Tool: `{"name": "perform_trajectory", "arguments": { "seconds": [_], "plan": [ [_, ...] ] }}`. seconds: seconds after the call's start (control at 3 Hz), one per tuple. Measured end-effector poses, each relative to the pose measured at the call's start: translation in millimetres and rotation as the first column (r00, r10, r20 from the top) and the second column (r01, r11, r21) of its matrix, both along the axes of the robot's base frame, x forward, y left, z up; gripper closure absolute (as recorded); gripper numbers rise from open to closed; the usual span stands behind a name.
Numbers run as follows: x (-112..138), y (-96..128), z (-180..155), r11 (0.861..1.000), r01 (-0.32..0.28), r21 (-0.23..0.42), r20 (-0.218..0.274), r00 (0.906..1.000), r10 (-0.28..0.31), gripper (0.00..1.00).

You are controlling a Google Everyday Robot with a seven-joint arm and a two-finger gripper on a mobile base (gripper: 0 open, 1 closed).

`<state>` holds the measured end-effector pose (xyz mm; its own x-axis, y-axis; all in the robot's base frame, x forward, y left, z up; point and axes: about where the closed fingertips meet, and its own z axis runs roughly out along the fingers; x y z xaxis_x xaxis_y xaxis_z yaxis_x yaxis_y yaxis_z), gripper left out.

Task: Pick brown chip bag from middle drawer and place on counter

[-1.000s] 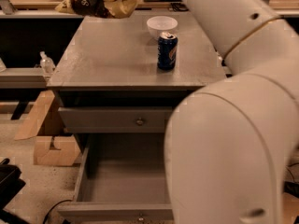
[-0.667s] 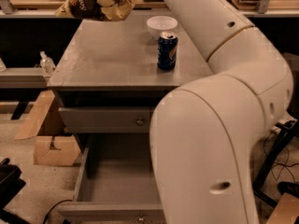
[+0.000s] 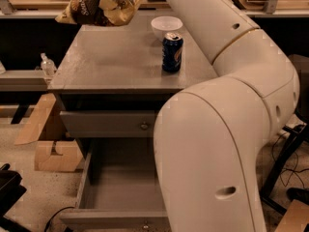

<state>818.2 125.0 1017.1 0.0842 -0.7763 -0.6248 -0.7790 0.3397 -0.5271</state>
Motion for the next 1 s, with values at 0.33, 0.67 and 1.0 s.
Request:
{"name": "perform_trajectory", "arguments": {
  "seconds": [0.33, 0.67, 1.0],
  "plan": [
    [0.4, 1.8, -2.7, 1.0, -0.002, -0.002, -0.003, 1.0, 0.002, 0.27],
    [0.8, 4.0, -6.1, 1.0, -0.005, -0.003, -0.008, 1.0, 0.005, 0.04],
    [1.0, 5.0, -7.6, 1.0, -0.006, -0.004, -0.01, 0.9999, 0.006, 0.0]
  ]
}}
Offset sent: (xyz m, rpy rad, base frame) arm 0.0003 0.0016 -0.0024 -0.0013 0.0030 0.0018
